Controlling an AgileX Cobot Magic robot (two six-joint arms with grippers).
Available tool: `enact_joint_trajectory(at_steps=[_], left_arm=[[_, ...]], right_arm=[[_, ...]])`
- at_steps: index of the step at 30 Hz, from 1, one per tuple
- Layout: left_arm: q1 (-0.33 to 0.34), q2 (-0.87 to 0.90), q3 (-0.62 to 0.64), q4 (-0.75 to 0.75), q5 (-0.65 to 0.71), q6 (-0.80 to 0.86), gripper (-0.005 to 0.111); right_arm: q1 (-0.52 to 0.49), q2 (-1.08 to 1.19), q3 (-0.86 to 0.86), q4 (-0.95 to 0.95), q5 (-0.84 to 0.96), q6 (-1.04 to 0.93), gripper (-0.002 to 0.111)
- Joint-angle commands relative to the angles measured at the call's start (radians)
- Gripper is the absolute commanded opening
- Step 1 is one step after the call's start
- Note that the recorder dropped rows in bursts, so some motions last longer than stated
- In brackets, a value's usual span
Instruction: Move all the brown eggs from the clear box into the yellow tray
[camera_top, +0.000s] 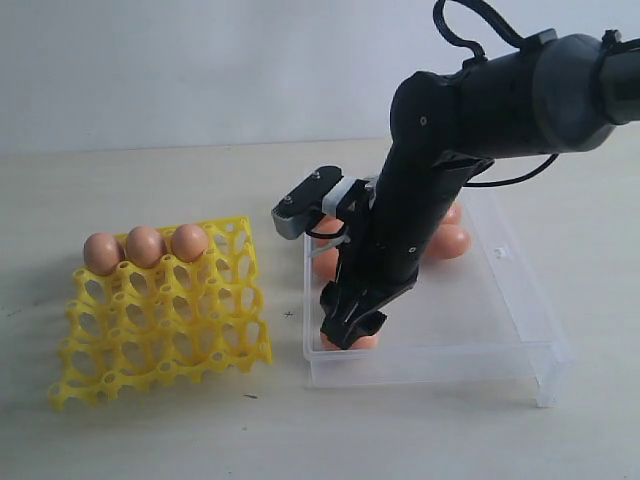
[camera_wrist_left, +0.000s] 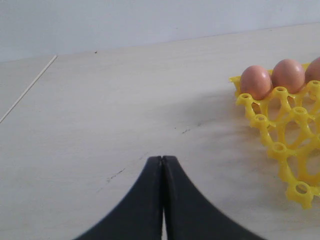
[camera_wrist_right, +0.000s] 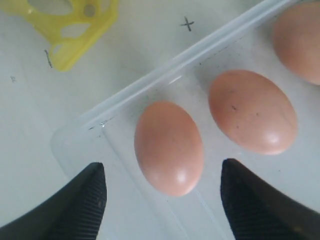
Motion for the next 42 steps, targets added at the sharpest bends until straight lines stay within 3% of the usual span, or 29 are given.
enact_joint_trajectory(at_steps=[1, 18, 22, 28, 31, 33, 35, 36, 42], left_arm=[[-0.006, -0.006, -0.004, 0.001, -0.008, -0.005, 0.0], [-0.006, -0.006, -0.004, 0.001, -0.008, -0.005, 0.0], [-0.006, -0.006, -0.004, 0.001, -0.008, -0.005, 0.0], [-0.006, -0.006, -0.004, 0.001, -0.008, -0.005, 0.0], [-0.006, -0.006, -0.004, 0.001, -0.008, -0.005, 0.0], [-0.006, -0.006, -0.004, 0.001, -0.008, -0.005, 0.0], [-0.006, -0.006, -0.004, 0.001, -0.008, -0.005, 0.0], [-0.006, -0.006, -0.004, 0.001, -0.008, -0.005, 0.0], [-0.006, -0.006, -0.004, 0.001, -0.008, -0.005, 0.0]], right_arm=[[0.001, 0.018, -0.002, 0.024, -0.002, -0.011, 0.064], [0.001, 0.112, -0.012, 0.053, -0.08, -0.011, 0.06], [0.001, 0.122, -0.012, 0.055, -0.085, -0.011, 0.044], [0.001, 0.125, -0.018, 0.054, -0.072, -0.011, 0.0], [-0.009, 0.027, -0.034, 0.019, -0.056, -0.006, 0.0], [-0.014, -0.079, -0.016, 0.077, -0.292, 0.009, 0.0], [0.004, -0.144, 0.05, 0.165, -0.757, 0.038, 0.0], [0.013, -0.144, 0.065, 0.147, -0.881, 0.101, 0.0], [0.047, 0.032, 0.07, -0.516, -1.311, 0.83, 0.0]])
